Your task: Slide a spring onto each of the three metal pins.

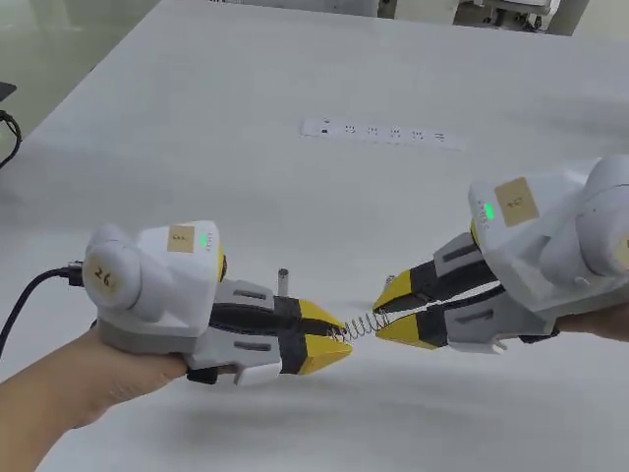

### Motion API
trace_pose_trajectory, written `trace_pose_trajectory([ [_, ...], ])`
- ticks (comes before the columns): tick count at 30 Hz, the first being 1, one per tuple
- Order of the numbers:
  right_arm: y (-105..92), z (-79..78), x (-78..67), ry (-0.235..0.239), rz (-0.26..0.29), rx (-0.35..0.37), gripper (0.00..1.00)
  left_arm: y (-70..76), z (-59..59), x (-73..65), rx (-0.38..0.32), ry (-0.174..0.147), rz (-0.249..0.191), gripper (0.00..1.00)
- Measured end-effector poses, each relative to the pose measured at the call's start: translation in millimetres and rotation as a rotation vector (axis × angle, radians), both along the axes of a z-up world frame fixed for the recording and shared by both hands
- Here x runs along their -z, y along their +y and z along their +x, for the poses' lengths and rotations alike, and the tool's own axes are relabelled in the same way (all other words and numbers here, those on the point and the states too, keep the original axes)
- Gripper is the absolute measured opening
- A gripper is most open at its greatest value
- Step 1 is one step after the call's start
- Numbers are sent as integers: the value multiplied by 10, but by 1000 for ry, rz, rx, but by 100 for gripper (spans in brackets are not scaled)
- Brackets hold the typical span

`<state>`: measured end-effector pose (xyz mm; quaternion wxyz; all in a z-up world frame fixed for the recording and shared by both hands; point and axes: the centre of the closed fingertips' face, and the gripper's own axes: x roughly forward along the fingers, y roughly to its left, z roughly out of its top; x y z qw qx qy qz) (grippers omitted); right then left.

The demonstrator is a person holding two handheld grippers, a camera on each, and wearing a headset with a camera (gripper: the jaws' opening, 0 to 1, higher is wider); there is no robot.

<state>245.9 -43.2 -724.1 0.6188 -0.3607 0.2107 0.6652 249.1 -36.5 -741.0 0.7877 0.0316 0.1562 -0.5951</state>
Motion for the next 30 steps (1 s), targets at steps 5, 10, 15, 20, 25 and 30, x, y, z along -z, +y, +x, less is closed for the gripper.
trace_pose_trajectory([
  [5, 34, -22, -36, -10, -10, -19, 8, -2, -4, 21, 2, 0, 6, 1],
  [10, 74, -46, -69, -13, -14, -36, 8, -27, -1, 45, 7, -4, 14, 1],
  [15, 122, -63, -90, -12, -22, -47, 8, -66, 1, 67, 17, -13, 21, 1],
  [20, 155, -82, -68, -16, -49, -63, 8, -83, -3, 99, 22, -13, 29, 1],
  [25, 182, -100, -40, -14, -83, -71, 8, -95, -11, 132, 27, -13, 40, 1],
  [30, 203, -101, -33, -30, -123, -87, 8, -103, -5, 139, 26, -20, 41, 1],
])
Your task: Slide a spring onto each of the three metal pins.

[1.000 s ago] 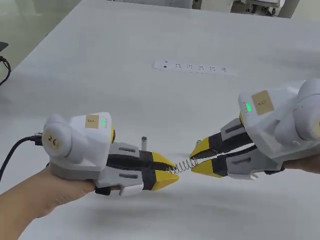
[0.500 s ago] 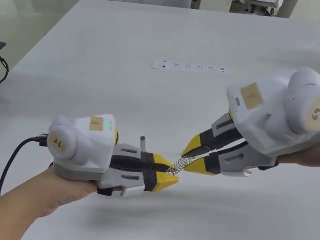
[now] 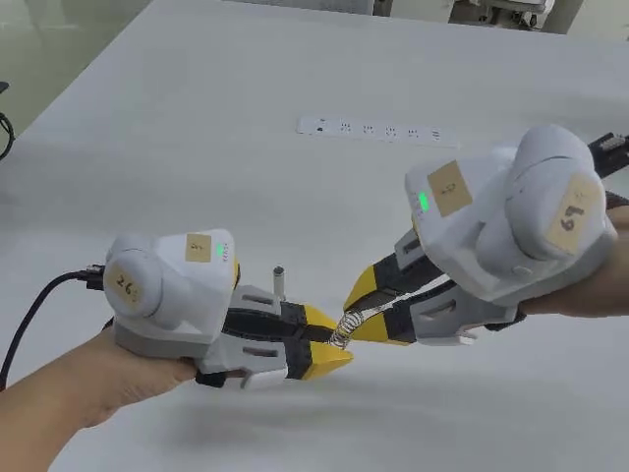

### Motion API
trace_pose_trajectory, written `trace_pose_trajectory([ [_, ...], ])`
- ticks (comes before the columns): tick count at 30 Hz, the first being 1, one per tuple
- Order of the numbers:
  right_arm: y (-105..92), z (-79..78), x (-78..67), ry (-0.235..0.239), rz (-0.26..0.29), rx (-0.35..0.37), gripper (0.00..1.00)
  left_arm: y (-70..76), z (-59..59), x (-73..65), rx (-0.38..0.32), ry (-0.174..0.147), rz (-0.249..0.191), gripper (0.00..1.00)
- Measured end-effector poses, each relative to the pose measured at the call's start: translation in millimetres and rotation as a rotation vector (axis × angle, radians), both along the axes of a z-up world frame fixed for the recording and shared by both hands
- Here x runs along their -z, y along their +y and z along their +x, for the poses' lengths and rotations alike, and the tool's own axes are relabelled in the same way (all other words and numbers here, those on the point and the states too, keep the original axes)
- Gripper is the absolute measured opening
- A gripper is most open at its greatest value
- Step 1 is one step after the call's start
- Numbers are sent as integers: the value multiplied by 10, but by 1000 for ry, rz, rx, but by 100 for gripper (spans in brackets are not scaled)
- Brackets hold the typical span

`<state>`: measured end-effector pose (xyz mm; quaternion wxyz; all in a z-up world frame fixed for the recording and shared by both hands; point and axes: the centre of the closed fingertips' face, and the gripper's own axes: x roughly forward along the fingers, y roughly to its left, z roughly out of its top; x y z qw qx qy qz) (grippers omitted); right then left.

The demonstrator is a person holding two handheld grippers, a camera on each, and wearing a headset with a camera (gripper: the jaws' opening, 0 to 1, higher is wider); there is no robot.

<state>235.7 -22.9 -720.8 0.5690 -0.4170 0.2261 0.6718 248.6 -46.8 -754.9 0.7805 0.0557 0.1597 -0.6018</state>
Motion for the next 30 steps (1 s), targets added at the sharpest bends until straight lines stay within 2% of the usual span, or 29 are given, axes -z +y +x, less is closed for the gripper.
trace_pose_trajectory([
  [8, 2, -1, 6, 7, -25, 3, 7, -12, 0, 10, 0, -5, 3, 1],
  [14, -44, -18, 25, 37, -57, 16, 7, -35, -34, 35, 10, -4, 7, 1],
  [15, -53, -31, 35, 56, -69, 23, 7, -40, -39, 39, 13, -4, 8, 1],
  [27, -124, -98, 101, 135, -212, 19, 7, -153, -127, 97, 51, 8, 16, 1],
  [30, -117, -92, 99, 132, -231, 13, 7, -159, -121, 90, 50, 9, 13, 1],
])
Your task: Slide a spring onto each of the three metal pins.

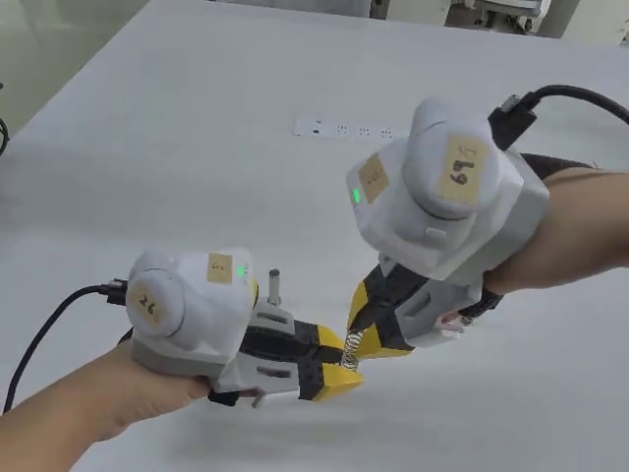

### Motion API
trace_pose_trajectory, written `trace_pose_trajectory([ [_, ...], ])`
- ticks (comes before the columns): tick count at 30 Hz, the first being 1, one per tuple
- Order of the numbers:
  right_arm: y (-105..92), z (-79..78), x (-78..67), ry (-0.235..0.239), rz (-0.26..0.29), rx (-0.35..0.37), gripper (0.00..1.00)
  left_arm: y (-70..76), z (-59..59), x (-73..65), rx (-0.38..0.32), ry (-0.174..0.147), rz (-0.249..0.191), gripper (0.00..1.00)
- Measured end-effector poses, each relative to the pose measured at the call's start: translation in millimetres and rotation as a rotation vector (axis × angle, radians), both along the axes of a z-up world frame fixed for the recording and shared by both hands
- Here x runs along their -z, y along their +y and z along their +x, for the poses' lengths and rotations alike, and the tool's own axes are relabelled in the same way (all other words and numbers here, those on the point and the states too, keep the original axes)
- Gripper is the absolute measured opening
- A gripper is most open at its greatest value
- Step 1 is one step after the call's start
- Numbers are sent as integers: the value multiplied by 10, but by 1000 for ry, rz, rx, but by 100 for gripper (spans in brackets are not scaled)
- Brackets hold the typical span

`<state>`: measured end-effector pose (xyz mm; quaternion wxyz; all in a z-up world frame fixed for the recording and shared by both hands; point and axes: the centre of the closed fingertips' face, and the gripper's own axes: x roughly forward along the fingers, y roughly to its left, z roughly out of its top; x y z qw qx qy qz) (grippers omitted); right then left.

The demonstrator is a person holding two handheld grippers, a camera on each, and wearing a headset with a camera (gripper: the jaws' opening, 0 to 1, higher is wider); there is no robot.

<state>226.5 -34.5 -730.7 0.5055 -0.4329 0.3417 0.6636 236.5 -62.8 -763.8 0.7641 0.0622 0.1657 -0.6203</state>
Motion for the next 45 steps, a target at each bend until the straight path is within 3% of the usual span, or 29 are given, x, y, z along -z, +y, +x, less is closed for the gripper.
trace_pose_trajectory([
  [20, 1, 28, 22, -15, -32, -3, 7, 27, 25, 5, -10, 8, -14, 1],
  [26, -1, 18, -3, -19, -42, -7, 7, 12, 14, -26, 1, -12, -33, 1],
  [45, 45, 12, -32, -30, 1, -16, 6, 2, 12, -68, -15, -2, -46, 7],
])
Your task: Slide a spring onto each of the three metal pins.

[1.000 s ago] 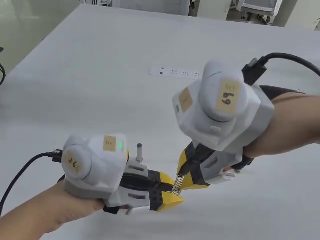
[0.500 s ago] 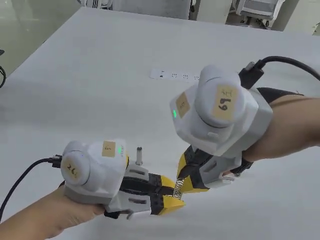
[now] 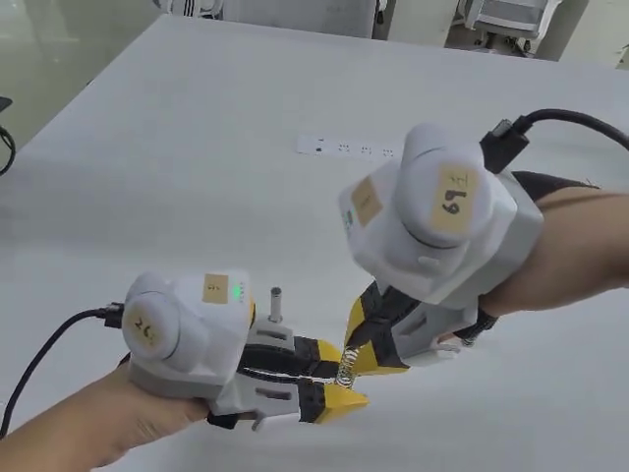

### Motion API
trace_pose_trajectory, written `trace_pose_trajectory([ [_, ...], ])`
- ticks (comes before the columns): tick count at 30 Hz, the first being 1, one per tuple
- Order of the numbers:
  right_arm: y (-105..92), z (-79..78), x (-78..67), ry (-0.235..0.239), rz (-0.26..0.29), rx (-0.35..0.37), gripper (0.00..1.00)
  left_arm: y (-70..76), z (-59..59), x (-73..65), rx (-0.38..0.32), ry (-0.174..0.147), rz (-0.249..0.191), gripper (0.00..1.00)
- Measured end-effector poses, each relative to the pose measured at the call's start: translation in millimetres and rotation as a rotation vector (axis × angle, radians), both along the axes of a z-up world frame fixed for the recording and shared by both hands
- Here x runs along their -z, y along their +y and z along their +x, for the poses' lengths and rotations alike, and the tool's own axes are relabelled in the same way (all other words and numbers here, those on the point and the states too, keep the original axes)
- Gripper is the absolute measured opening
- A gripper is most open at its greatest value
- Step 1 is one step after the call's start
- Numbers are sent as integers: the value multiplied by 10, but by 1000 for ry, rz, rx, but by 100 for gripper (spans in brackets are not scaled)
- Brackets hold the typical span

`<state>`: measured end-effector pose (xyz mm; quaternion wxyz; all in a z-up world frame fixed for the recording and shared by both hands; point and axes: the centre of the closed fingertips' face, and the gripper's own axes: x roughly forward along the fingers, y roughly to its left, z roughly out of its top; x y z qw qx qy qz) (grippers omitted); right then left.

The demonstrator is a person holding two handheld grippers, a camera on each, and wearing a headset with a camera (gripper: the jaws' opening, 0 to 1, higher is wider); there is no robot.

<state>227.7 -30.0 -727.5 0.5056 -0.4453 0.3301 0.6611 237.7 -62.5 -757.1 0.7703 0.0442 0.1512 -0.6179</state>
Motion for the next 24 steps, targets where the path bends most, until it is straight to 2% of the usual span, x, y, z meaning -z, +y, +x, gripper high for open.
trace_pose_trajectory([
  [5, -11, 4, 0, -7, -5, -5, 6, 16, 14, 10, -11, 0, 3, 12],
  [13, -39, 14, -7, -11, -3, 0, 6, 83, 46, -30, -32, -9, -2, 15],
  [19, -67, 28, -6, -18, -6, 6, 6, 148, 37, 11, -42, -10, 22, 21],
  [24, -104, 69, 3, -16, -5, 26, 6, 268, 56, 9, -70, -10, 37, 25],
])
